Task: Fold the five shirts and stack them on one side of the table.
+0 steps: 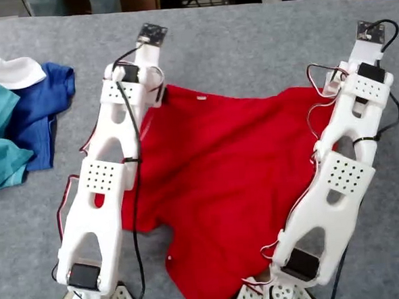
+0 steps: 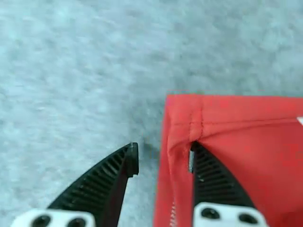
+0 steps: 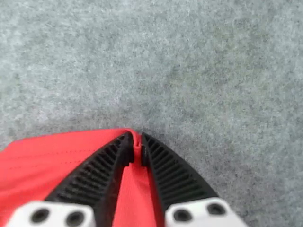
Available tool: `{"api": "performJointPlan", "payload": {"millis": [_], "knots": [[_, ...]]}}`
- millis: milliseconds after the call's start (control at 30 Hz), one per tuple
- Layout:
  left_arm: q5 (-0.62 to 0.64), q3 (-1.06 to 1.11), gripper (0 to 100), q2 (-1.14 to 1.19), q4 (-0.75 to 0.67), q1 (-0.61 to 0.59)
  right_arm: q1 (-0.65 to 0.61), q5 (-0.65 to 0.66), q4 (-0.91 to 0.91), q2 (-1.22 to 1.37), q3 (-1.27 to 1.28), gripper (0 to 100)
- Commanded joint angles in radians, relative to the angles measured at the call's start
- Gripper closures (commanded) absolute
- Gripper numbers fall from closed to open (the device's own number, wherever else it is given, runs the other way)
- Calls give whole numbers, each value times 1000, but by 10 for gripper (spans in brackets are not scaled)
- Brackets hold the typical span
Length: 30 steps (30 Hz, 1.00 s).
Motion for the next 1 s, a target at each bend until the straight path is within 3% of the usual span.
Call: {"api": "performJointPlan", "payload": {"millis": [0,200,400,700,967], "knots": [[8,-65,812,-18,-51,-19,-5,6,0,-19,-50,985],[20,-12,813,41,-239,-25,-5,6,0,-19,-50,985],[160,-21,808,52,-288,-31,-5,8,2,-19,-50,985],[164,-248,807,52,-150,8,-5,8,2,-19,-50,985],[170,-65,759,55,-328,47,-5,8,2,-19,-50,985]]}}
